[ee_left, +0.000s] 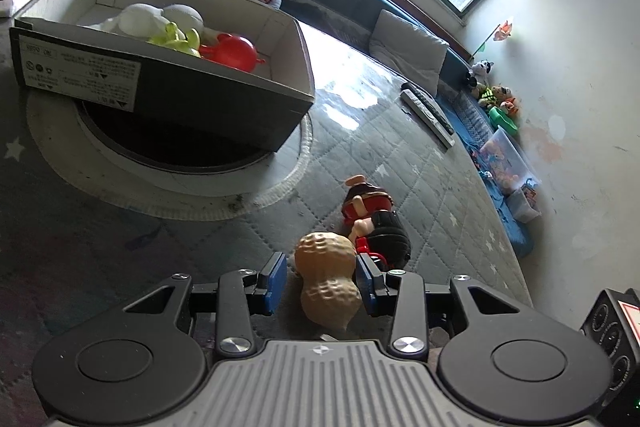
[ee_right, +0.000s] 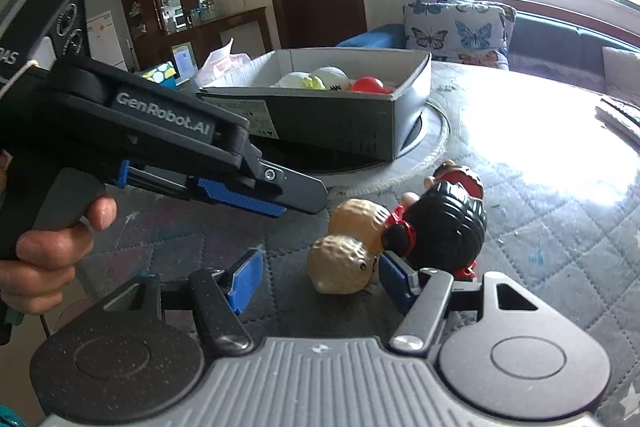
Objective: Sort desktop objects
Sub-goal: 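Move the left tool down and close it on the tan peanut toy, then carry the peanut toy into the shoebox and open the left tool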
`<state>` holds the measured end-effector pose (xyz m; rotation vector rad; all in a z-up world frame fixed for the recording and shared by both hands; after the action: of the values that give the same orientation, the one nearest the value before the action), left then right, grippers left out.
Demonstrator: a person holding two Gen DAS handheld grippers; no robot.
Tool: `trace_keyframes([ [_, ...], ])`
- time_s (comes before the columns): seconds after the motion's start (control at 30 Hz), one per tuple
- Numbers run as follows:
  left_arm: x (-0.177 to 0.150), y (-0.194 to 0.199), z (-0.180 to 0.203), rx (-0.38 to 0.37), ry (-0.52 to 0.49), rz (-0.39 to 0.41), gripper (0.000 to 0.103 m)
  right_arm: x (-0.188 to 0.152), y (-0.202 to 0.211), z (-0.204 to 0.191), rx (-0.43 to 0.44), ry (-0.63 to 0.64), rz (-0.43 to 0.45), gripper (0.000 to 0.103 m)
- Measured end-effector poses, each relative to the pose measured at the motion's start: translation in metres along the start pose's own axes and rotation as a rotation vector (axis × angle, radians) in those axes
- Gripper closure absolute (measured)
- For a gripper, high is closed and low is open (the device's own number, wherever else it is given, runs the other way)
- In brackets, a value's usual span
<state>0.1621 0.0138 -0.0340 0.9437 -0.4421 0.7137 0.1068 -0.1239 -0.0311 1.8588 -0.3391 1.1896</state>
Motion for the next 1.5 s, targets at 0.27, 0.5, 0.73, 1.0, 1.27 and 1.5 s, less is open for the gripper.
trace_keyframes([
  [0.27,-0.005,-0.010,0.000,-0.004,0.018,-0.031,0.063,-0.002,-0.007,0.003,0.000,-0.026,-0.014,0.038],
  [0.5,-0.009,-0.017,-0.004,-0.007,0.039,-0.054,0.063,-0.003,-0.013,0.004,-0.001,-0.047,-0.022,0.042],
  [0.73,-0.012,-0.024,-0.008,-0.005,0.053,-0.073,0.063,-0.004,-0.017,0.003,-0.007,-0.067,-0.027,0.048],
  [1.0,-0.011,-0.025,-0.011,-0.014,0.051,-0.075,0.063,-0.006,-0.023,0.001,-0.003,-0.080,-0.039,0.052],
  [1.27,-0.010,-0.023,-0.014,-0.027,0.053,-0.068,0.064,-0.005,-0.024,0.001,-0.009,-0.084,-0.037,0.058],
  [1.5,-0.005,-0.010,-0.011,-0.023,0.023,-0.038,0.065,0.001,-0.020,-0.006,-0.002,-0.069,-0.020,0.061],
])
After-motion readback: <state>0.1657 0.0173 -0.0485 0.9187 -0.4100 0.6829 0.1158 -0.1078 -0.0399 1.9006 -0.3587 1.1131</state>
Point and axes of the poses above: each gripper's, at about its wrist camera, not at the fingertips, and y roughly against the way its jaws point, z to its right, x to its top, the point moved 7 cm from there along -y, roughly the way its jaws point, and after that the axes turned 8 degrees about z, right-handed, at the moved point
